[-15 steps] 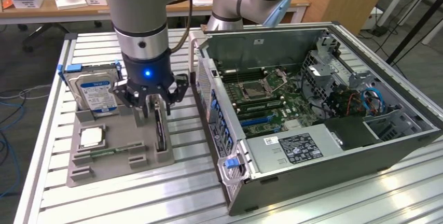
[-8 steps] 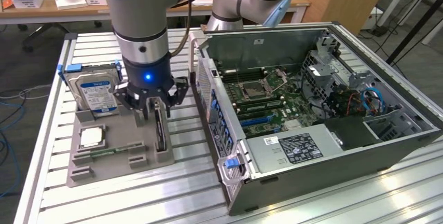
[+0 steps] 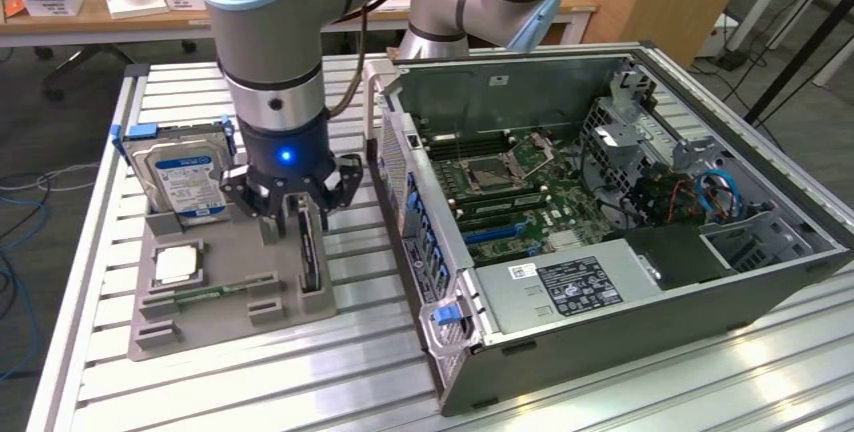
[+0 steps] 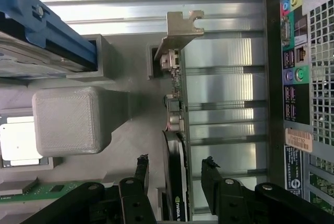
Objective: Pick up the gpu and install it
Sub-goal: 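Pick up the gpu and move the gpu toward the slot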
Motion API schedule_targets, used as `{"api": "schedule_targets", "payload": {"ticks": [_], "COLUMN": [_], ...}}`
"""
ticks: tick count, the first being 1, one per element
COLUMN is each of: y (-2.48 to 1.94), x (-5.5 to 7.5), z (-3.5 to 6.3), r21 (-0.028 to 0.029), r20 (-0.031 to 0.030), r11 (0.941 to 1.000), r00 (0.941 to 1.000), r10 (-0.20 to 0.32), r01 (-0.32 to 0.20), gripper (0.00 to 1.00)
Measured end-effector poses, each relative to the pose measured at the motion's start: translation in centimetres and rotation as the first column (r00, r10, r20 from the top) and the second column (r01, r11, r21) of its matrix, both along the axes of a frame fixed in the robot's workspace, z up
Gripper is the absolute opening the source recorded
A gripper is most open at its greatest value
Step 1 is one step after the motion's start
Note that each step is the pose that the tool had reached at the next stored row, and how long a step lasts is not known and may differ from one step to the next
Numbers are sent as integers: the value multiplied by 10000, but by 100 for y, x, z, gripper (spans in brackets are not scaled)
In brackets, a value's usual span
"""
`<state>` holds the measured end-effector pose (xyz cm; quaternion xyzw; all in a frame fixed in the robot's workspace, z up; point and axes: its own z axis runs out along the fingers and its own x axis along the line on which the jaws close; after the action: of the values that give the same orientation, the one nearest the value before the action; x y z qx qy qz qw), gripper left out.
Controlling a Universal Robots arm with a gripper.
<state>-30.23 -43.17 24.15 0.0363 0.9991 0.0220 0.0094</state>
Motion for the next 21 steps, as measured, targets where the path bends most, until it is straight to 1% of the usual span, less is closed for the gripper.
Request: {"api": "schedule_targets", "payload": {"ticks": [6,14,15,16,17,18,21], "y": [0,0,0,0,0,0,0], "x": [-2,-2,-2,-2,-2,-2,-1], "z": [-54,-55,-55,-55,-55,-55,-55], "r21": [-1,0,0,-1,0,0,0], "r20": [-8,-7,-7,-7,-7,-8,-6], "r11": [10000,10000,10000,10000,10000,10000,10000], "r00": [10000,10000,10000,10000,10000,10000,10000], "r10": [0,0,0,0,0,0,0], "r01": [0,0,0,0,0,0,0], "gripper": [53,53,52,45,45,38,38]}}
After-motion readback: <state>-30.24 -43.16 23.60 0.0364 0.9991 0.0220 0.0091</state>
